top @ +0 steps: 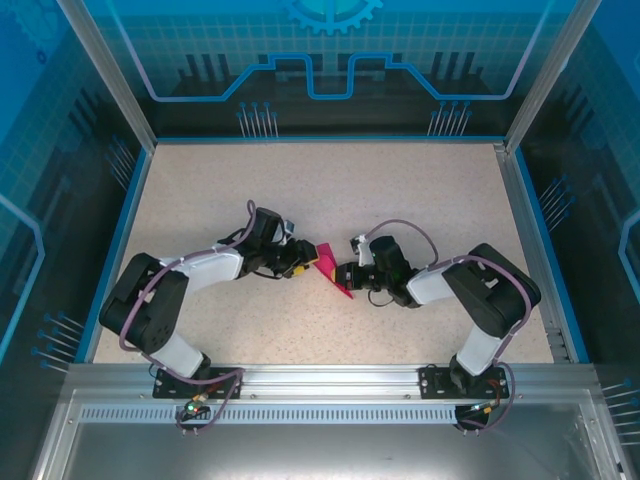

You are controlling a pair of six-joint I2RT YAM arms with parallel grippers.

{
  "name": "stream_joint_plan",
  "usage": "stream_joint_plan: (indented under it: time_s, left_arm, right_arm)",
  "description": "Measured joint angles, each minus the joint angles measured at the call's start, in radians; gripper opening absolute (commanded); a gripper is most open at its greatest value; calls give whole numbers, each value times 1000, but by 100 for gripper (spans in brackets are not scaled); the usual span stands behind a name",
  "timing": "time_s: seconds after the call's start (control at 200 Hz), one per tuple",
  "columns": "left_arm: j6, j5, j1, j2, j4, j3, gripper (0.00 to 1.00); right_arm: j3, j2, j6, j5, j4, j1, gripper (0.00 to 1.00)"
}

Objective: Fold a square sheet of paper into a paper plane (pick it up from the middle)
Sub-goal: Fold the wing for the fifth time at the center of the table.

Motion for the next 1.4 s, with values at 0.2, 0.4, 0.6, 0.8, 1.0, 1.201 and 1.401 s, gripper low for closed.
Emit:
stream_joint_plan:
  time_s: [0.2,0.4,0.6,0.8,1.0,1.201,1.401]
  left_arm:
    - [0,4,-6,17,13,0,44]
    - [0,7,-12,47,35,0,41]
    - [1,16,-21,84,64,1,39]
    - [1,27,-29,103,86,5,36]
    - [1,35,-31,129,114,16,32]
    - [2,56,-36,164,138,27,30]
    - [4,66,-44,187,150,49,27]
  right_arm:
    - [14,6,59,-26,-8,-19,1]
    - [24,42,123,-71,-8,-47,1]
    - [24,53,179,-100,-6,-68,2]
    - [24,81,223,-125,8,-80,4]
    - [24,100,255,-148,22,-90,5]
    - [24,105,276,-155,28,-92,4]
    - [24,109,291,-164,30,-98,3]
